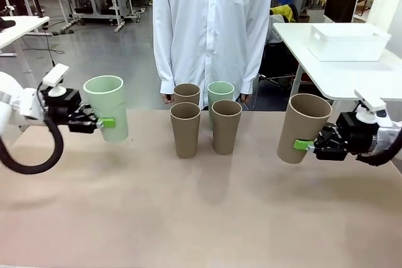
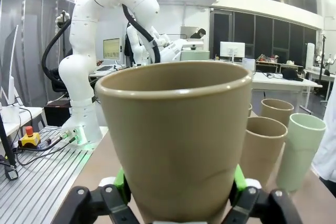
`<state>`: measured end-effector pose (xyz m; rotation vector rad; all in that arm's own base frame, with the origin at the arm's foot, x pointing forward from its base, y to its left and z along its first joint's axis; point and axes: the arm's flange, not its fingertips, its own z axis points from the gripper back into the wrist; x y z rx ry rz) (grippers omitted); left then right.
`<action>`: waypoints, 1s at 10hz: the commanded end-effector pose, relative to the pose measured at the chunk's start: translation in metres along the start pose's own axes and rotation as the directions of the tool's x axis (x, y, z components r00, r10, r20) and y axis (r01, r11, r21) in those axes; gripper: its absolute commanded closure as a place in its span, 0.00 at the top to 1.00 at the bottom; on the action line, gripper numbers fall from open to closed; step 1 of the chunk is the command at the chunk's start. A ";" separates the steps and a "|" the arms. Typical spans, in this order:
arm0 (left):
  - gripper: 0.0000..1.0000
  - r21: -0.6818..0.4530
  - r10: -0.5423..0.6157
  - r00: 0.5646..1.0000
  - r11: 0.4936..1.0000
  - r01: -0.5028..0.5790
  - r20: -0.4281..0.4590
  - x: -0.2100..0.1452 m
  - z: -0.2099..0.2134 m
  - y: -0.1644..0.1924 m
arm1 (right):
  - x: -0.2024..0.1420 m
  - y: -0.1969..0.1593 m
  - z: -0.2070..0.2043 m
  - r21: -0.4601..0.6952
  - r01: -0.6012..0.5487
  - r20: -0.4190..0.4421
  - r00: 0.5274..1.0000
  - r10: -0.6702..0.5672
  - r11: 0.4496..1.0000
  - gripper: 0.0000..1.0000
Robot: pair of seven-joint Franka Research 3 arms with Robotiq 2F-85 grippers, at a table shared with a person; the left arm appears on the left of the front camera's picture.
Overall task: Stack the cups and store them in the basket.
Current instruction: Pick up two Reusable plastic cups , one in each hand.
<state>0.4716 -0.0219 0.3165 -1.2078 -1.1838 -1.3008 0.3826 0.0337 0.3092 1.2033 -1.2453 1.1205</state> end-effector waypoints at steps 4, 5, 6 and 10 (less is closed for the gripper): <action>0.85 0.043 -0.087 0.996 0.995 0.086 0.030 -0.009 0.007 -0.061 | 0.003 0.019 0.008 -0.021 0.000 -0.021 1.000 -0.001 1.000 0.85; 0.85 0.055 -0.097 0.994 0.994 0.094 0.042 -0.006 0.006 -0.065 | -0.001 0.019 0.006 -0.022 0.014 -0.036 0.999 -0.015 1.000 0.85; 0.85 0.074 -0.112 0.993 0.991 0.108 0.042 -0.002 0.008 -0.067 | -0.002 0.019 0.007 -0.021 0.012 -0.041 0.999 -0.013 1.000 0.85; 0.85 0.053 -0.087 0.996 0.995 0.086 0.013 0.018 0.011 -0.057 | -0.005 0.001 0.011 -0.020 0.009 -0.023 1.000 -0.009 1.000 0.85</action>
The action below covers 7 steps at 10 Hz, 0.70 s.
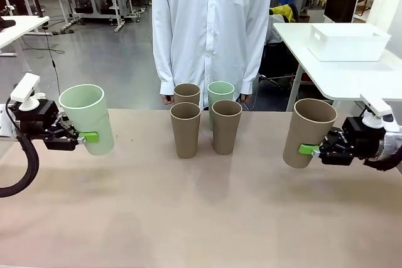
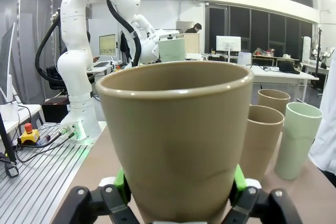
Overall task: Stack the cups and store them in the basket.
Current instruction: Pick up two Reusable plastic cups , one in each hand, then place the stack of Reusable plastic cups into the Pantry Basket.
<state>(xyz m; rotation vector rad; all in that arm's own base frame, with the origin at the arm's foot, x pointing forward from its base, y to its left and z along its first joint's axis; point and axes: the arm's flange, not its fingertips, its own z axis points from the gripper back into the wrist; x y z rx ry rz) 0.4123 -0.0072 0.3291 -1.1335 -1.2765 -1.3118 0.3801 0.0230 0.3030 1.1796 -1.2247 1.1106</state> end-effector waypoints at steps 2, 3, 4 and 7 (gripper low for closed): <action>0.85 -0.006 -0.008 1.000 1.000 0.008 0.009 0.003 -0.001 0.002 | 0.001 0.000 0.000 -0.002 -0.003 0.002 1.000 0.003 1.000 0.85; 0.85 -0.006 -0.008 1.000 1.000 0.008 0.009 0.003 -0.001 0.002 | 0.001 0.000 0.000 -0.002 -0.003 0.002 1.000 0.003 1.000 0.85; 0.85 -0.006 -0.008 1.000 1.000 0.008 0.009 0.003 -0.001 0.002 | 0.001 0.000 0.000 -0.002 -0.003 0.002 1.000 0.003 1.000 0.85; 0.85 -0.006 -0.008 1.000 1.000 0.008 0.009 0.003 -0.001 0.002 | 0.001 0.000 0.000 -0.002 -0.003 0.002 1.000 0.003 1.000 0.85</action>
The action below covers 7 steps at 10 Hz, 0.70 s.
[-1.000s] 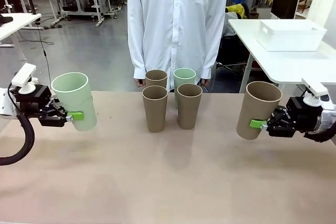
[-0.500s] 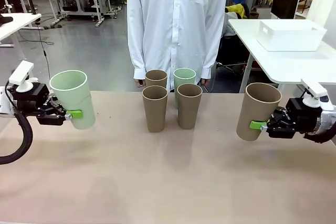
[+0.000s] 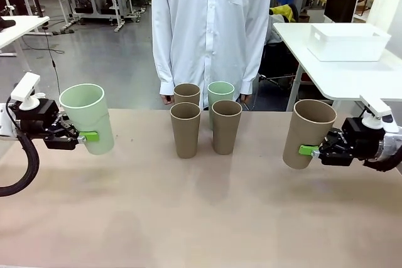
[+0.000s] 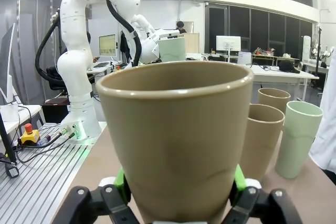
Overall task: Stack the cups and store them in the basket.
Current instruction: Place the stack of Reusable plastic cups into the Pantry Basket.
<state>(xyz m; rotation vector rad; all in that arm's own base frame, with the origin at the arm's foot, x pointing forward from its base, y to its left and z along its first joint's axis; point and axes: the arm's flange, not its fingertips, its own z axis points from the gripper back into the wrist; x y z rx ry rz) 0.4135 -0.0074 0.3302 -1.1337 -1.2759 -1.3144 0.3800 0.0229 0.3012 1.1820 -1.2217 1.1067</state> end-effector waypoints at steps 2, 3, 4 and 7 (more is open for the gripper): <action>0.85 -0.004 -0.007 1.000 1.000 0.007 0.010 0.002 0.000 0.001 | 0.003 0.000 0.000 -0.002 -0.008 0.001 1.000 0.008 1.000 0.85; 0.85 -0.004 -0.007 1.000 1.000 0.007 0.010 0.002 0.000 0.001 | 0.003 0.000 0.000 -0.002 -0.008 0.001 1.000 0.008 1.000 0.85; 0.85 -0.004 -0.007 1.000 1.000 0.007 0.010 0.002 0.000 0.001 | 0.003 0.000 0.000 -0.002 -0.008 0.001 1.000 0.008 1.000 0.85; 0.85 -0.004 -0.007 1.000 1.000 0.007 0.010 0.002 0.000 0.001 | 0.003 0.000 0.000 -0.002 -0.008 0.001 1.000 0.008 1.000 0.85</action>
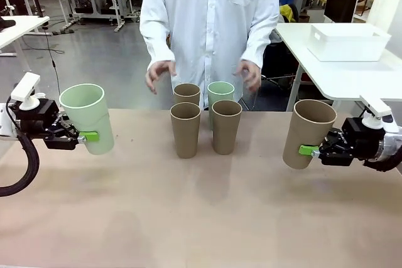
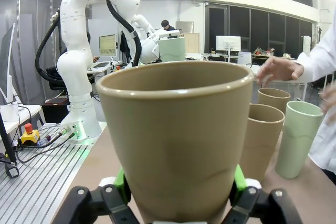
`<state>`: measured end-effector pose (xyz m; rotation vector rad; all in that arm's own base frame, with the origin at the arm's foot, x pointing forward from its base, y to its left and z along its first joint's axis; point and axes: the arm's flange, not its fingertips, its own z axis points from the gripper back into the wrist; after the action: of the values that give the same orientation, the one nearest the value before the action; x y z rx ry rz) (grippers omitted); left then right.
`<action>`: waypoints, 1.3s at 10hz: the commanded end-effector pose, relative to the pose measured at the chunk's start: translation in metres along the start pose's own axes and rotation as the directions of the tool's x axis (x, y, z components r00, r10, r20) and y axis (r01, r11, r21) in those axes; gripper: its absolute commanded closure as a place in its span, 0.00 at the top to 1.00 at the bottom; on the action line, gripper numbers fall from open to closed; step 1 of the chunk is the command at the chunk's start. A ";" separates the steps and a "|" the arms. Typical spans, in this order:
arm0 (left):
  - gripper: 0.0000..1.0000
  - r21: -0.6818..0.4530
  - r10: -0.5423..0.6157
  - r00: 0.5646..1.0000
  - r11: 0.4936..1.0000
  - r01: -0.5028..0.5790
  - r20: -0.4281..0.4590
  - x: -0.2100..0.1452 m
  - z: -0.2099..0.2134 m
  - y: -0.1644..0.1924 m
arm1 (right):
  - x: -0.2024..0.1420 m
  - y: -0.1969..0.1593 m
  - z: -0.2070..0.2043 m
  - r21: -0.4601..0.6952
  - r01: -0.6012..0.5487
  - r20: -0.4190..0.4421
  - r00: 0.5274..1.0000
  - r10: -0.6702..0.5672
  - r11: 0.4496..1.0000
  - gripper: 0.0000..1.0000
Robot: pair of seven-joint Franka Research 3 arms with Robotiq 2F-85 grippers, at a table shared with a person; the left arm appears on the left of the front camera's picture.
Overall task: Stack the cups and store them in the basket.
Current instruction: Place the stack of Reusable plastic cups into the Pantry Basket.
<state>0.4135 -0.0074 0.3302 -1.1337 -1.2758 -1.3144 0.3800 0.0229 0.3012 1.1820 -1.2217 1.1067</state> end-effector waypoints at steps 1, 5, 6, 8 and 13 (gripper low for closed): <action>0.85 -0.004 -0.007 1.000 1.000 0.007 0.010 0.002 0.000 0.001 | 0.003 0.000 0.000 -0.002 -0.008 0.001 1.000 0.008 1.000 0.85; 0.85 -0.004 -0.007 1.000 1.000 0.007 0.010 0.002 0.000 0.001 | 0.003 0.000 0.000 -0.002 -0.008 0.001 1.000 0.008 1.000 0.85; 0.85 -0.004 -0.007 1.000 1.000 0.007 0.010 0.002 0.000 0.001 | 0.003 0.000 0.000 -0.002 -0.008 0.001 1.000 0.008 1.000 0.85; 0.85 -0.004 -0.007 1.000 1.000 0.007 0.010 0.002 0.000 0.001 | 0.003 0.000 0.000 -0.002 -0.008 0.001 1.000 0.008 1.000 0.85; 0.85 -0.004 -0.007 1.000 1.000 0.007 0.010 0.002 0.000 0.001 | 0.003 0.000 0.000 -0.002 -0.008 0.001 1.000 0.008 1.000 0.85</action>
<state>0.4135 -0.0074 0.3302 -1.1337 -1.2758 -1.3144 0.3800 0.0229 0.3012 1.1820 -1.2217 1.1067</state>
